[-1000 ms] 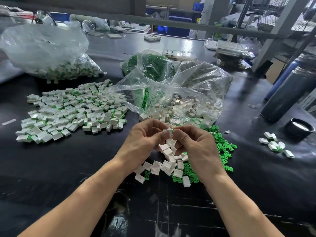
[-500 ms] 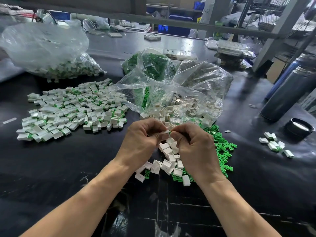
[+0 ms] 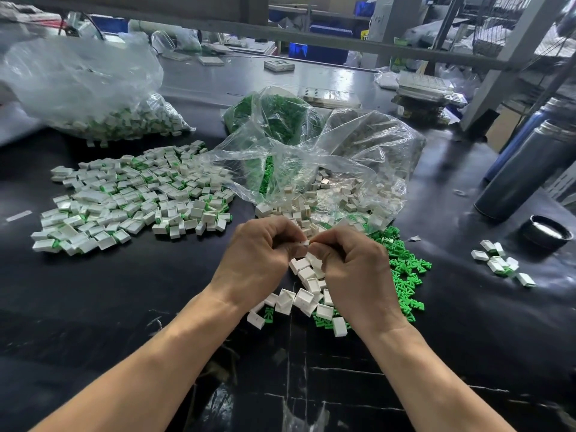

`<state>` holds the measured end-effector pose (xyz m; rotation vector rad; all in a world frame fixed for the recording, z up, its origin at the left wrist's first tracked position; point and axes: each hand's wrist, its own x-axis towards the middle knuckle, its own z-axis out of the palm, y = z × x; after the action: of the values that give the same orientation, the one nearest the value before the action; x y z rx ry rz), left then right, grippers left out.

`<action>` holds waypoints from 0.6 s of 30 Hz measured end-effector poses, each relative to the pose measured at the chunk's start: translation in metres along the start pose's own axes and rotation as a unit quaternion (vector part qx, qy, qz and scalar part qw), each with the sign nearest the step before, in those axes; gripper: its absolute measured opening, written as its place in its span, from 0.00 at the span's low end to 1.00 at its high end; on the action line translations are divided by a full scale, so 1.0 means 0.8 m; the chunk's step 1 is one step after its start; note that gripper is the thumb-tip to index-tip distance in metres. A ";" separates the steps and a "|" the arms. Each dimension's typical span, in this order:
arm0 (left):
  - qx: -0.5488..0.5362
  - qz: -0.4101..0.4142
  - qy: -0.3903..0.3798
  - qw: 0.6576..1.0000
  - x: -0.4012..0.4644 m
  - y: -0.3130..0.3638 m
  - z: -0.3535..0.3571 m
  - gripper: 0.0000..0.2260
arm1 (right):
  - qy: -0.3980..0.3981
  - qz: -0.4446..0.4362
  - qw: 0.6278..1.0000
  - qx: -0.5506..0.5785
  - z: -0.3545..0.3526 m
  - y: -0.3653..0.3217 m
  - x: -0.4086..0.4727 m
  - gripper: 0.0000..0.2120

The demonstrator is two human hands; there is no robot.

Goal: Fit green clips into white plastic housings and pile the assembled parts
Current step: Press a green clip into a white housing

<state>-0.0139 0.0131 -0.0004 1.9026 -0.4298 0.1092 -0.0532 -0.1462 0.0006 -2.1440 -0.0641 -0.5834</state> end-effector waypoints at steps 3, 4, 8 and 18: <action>-0.050 -0.017 0.000 0.999 0.000 0.002 0.000 0.09 | 0.004 0.051 0.997 0.065 0.002 0.003 0.000 0.07; -0.069 -0.025 0.001 0.997 0.000 0.002 0.001 0.08 | 0.002 0.059 0.995 0.080 0.002 0.004 0.000 0.08; -0.098 -0.041 -0.004 0.994 0.001 0.002 0.001 0.06 | -0.008 0.087 0.984 0.153 0.001 0.004 -0.002 0.10; -0.156 -0.045 0.005 0.987 0.005 0.002 0.009 0.03 | -0.045 0.181 0.941 0.282 -0.003 -0.002 0.006 0.22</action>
<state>-0.0114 0.0046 -0.0006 1.6086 -0.3326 -0.0077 -0.0499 -0.1477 0.0049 -1.5659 0.1009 -0.2117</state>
